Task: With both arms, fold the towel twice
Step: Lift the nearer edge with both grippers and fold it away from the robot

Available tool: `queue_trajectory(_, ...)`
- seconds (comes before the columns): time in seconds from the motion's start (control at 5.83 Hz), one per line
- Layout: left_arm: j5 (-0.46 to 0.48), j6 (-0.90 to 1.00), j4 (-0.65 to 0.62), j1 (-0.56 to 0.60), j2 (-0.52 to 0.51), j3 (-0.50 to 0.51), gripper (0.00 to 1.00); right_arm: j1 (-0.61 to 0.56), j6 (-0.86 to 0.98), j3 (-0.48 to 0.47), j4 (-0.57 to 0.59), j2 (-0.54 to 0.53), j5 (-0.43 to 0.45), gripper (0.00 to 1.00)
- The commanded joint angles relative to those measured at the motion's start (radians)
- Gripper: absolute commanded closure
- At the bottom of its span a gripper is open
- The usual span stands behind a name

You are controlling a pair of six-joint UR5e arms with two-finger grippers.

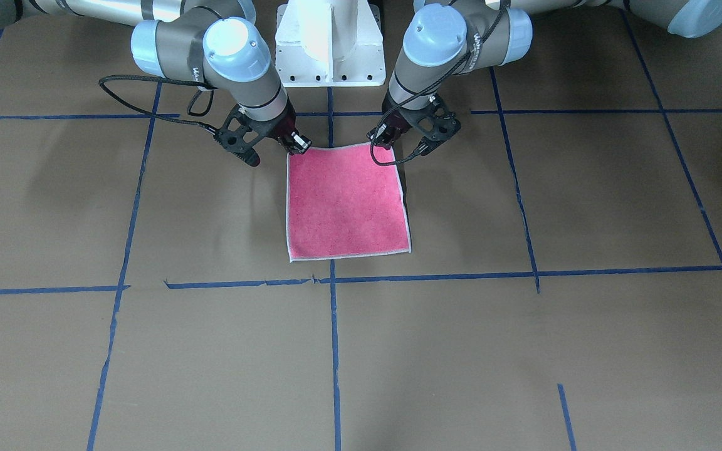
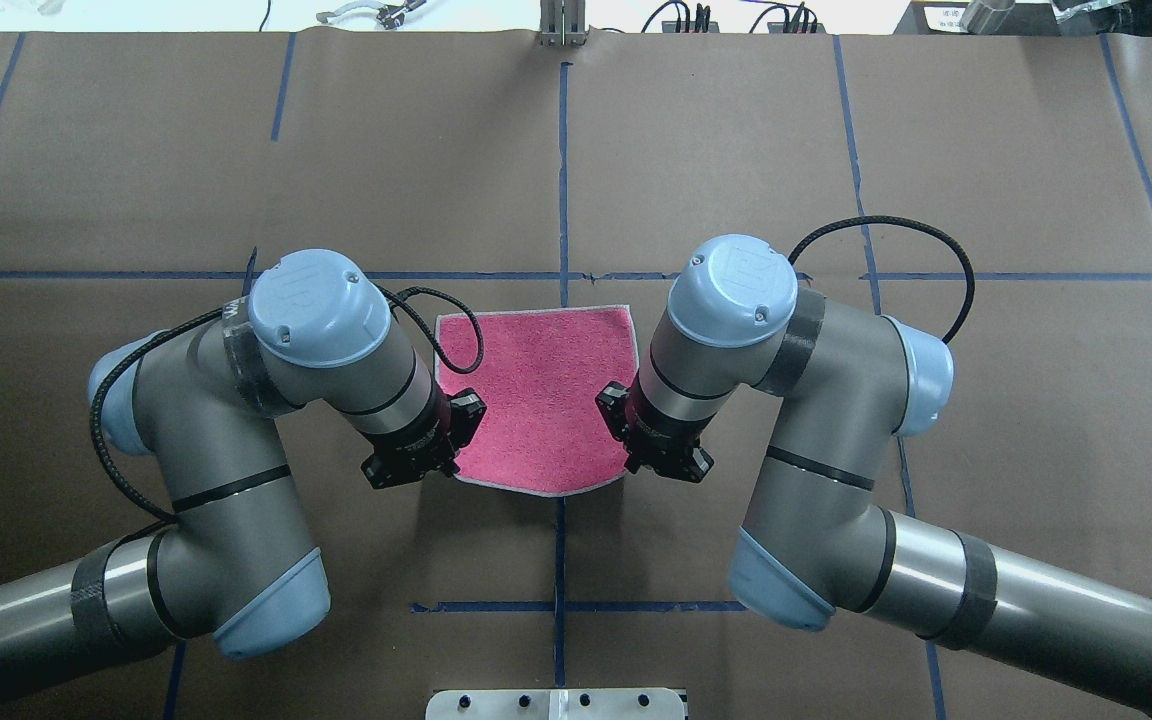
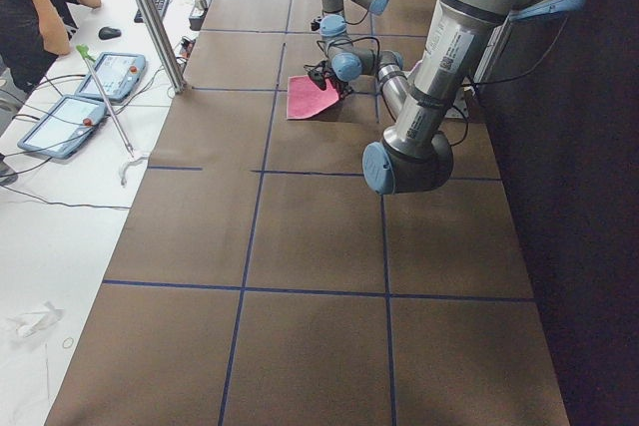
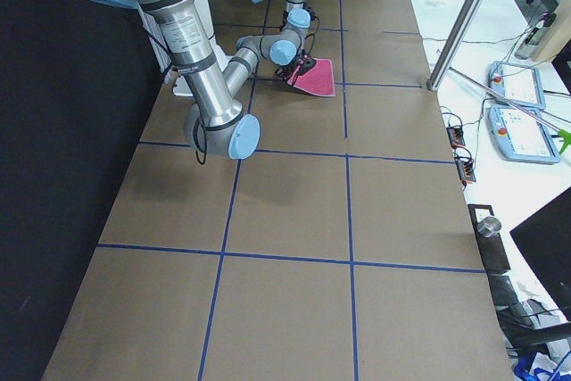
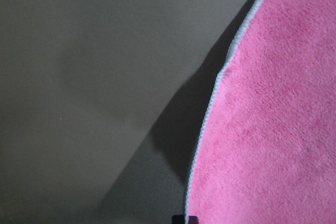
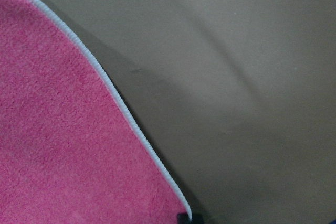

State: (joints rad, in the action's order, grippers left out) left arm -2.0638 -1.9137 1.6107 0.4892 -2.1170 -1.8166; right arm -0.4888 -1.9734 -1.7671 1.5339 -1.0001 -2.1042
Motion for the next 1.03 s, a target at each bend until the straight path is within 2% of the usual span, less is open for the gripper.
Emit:
queue_trajectory(0.0, -0.021, -0.002, 0.0, 0.0, 0.012, -0.02, 1.0, 0.0, -0.039, -0.045, 0.002, -0.034, -0.035, 1.0)
queue_trajectory(0.86, -0.022, -0.039, 0.003, 0.005, 0.003, -0.013, 1.0, -0.019, -0.047, -0.029, -0.004, -0.019, -0.054, 1.0)
